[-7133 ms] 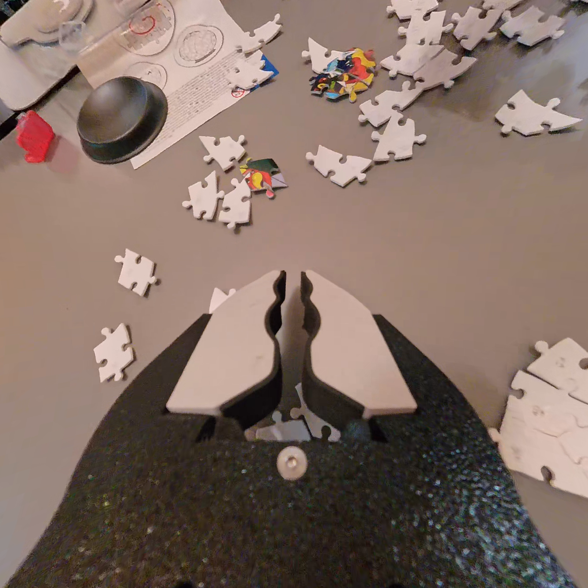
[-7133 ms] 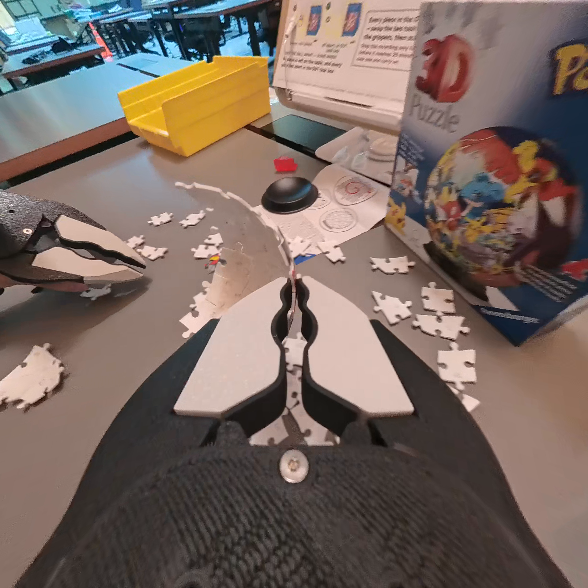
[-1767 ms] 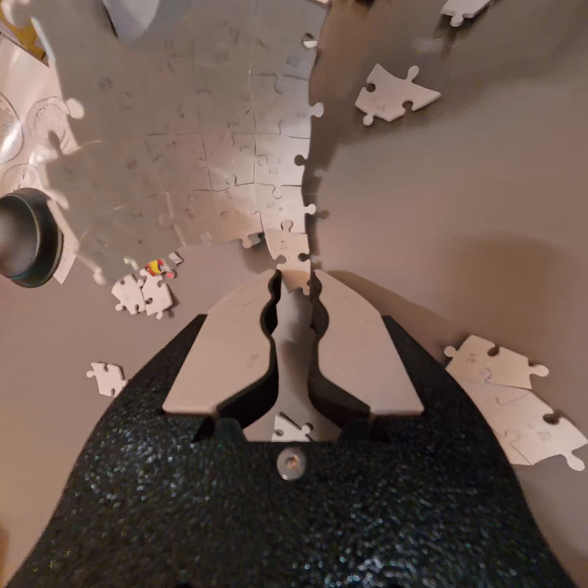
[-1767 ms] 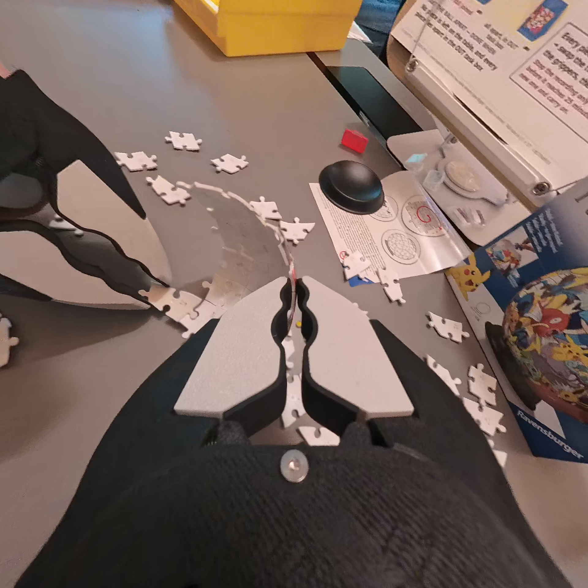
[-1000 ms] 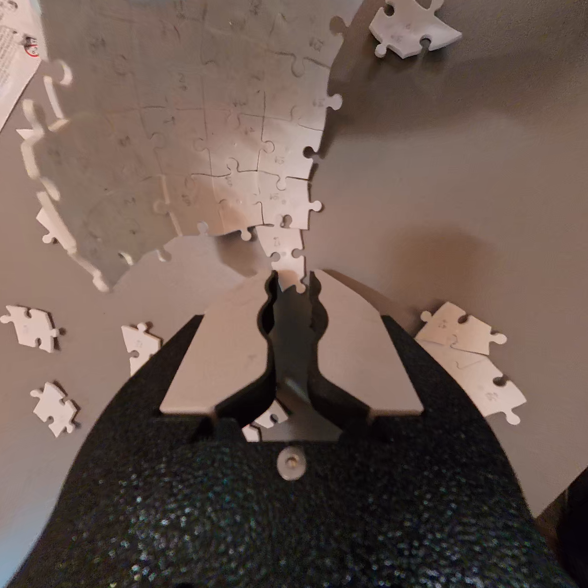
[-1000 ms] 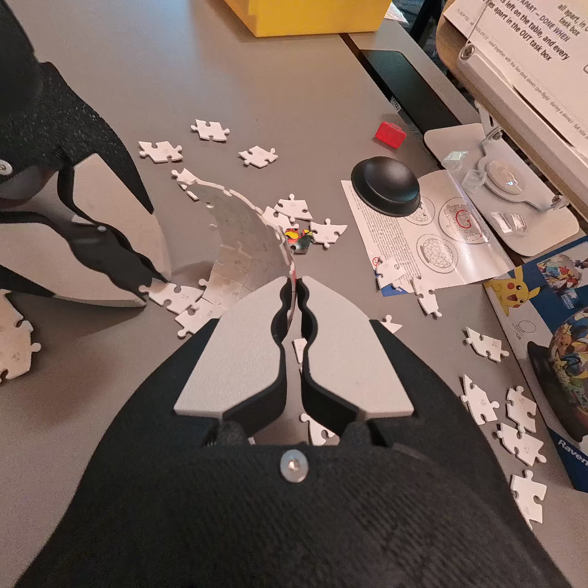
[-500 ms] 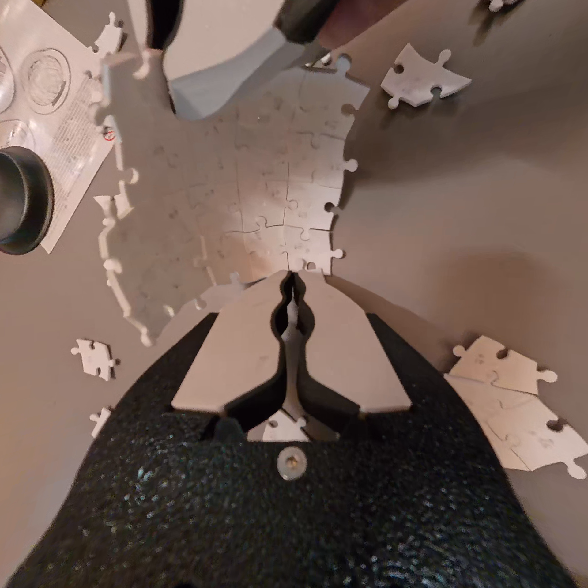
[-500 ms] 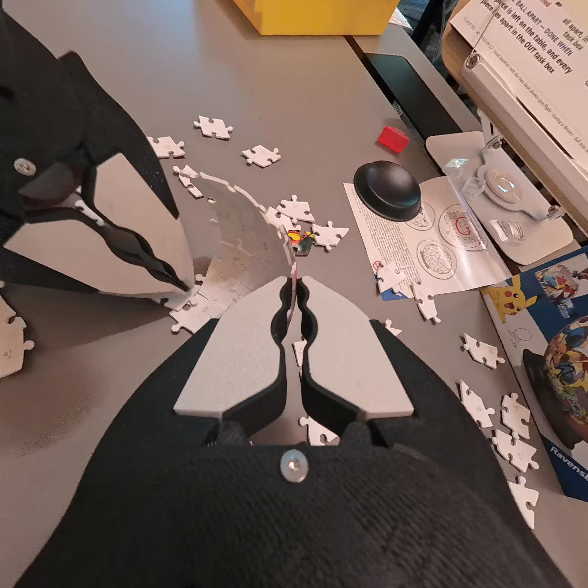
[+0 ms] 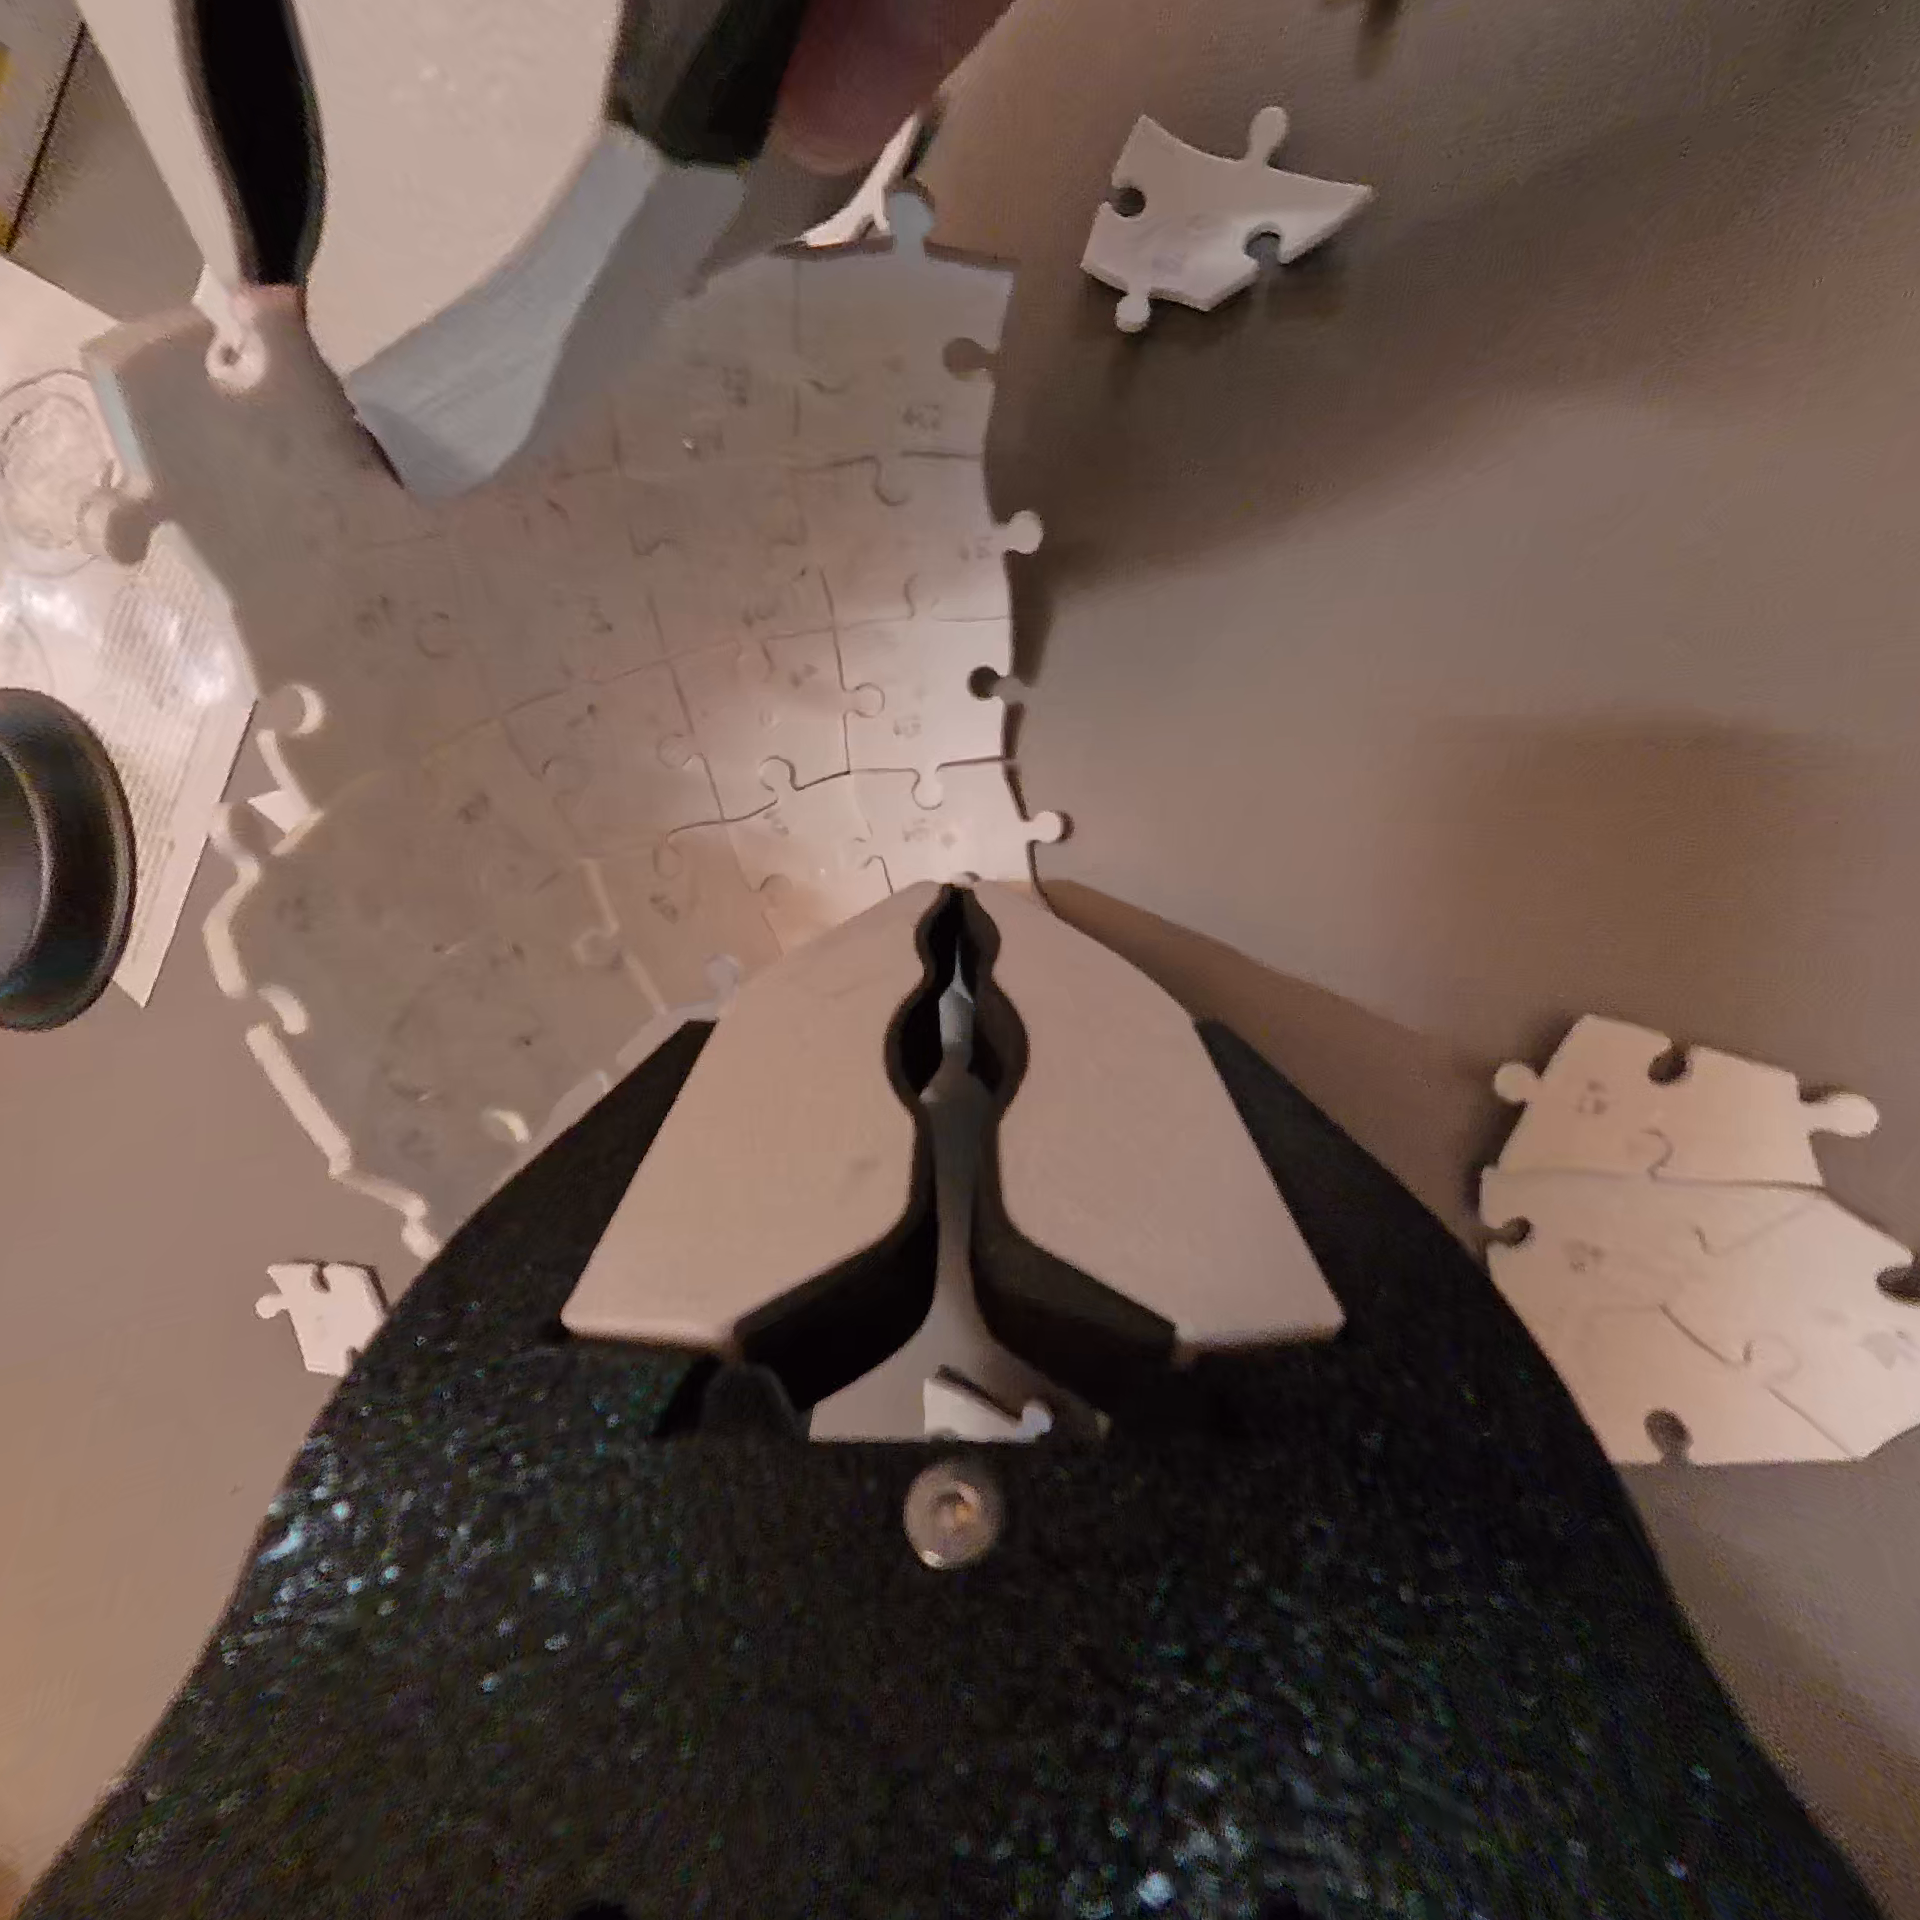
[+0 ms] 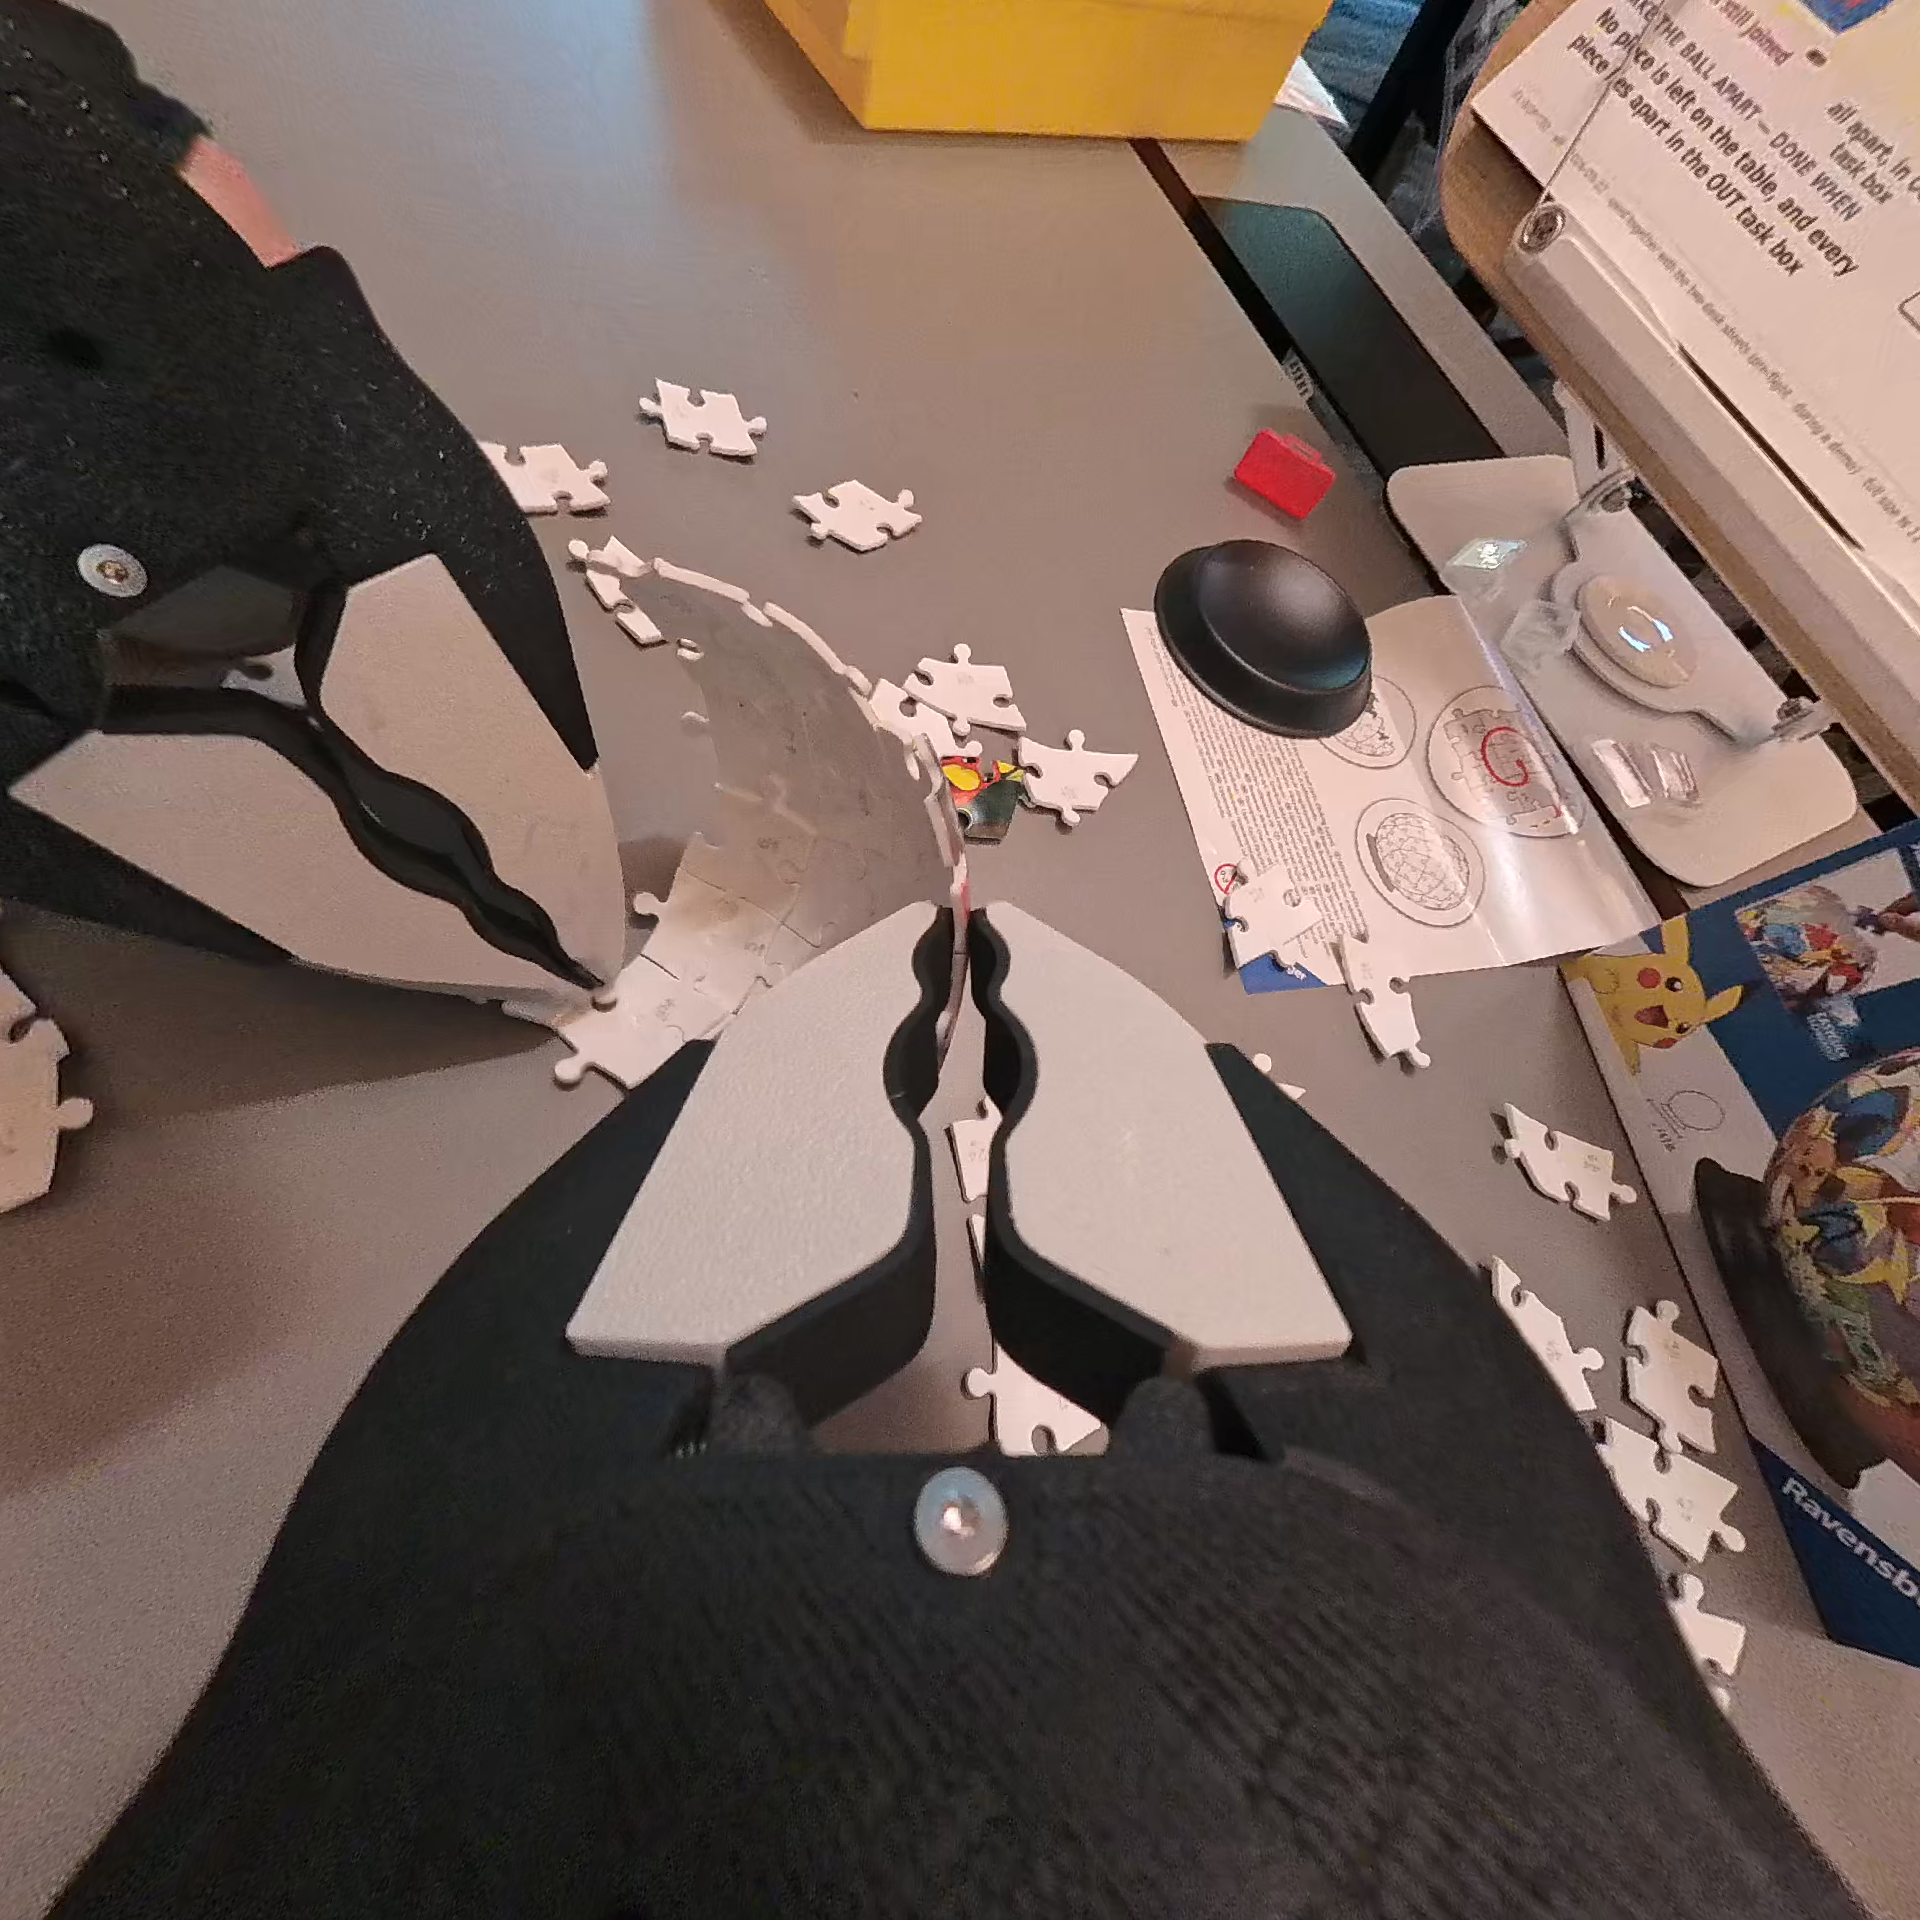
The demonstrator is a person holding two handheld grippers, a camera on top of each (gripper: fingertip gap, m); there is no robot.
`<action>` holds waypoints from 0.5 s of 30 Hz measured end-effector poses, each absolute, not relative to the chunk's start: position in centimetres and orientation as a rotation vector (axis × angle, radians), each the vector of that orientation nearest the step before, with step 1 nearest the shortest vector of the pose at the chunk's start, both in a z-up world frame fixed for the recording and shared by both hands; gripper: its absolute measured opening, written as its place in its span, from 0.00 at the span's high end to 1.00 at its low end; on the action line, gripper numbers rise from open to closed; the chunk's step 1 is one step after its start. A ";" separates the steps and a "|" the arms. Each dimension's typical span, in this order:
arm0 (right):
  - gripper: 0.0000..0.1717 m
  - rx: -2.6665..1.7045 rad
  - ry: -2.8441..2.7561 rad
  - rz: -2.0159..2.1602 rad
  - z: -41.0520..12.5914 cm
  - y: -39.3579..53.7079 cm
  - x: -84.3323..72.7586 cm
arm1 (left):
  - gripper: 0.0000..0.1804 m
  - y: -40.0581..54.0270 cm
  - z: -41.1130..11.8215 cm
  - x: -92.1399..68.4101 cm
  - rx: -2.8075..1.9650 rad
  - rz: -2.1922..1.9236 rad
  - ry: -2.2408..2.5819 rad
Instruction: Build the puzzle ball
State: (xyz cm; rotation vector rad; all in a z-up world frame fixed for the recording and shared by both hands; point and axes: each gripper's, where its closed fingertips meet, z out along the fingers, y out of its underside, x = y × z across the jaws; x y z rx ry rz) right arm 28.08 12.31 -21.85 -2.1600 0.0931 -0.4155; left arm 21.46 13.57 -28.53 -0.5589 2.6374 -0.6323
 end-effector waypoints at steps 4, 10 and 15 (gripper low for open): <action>0.98 -2.153 0.071 -0.416 -21.7 12.4 27.9 | 1.00 13.8 -28.6 21.2 -0.403 -0.604 2.657; 0.99 -2.142 0.058 -0.415 -21.6 12.5 27.8 | 1.00 13.5 -28.7 21.2 -0.262 -0.658 2.646; 0.98 -2.146 0.048 -0.428 -21.5 12.5 27.8 | 1.00 13.9 -28.4 21.6 -0.268 -0.631 2.606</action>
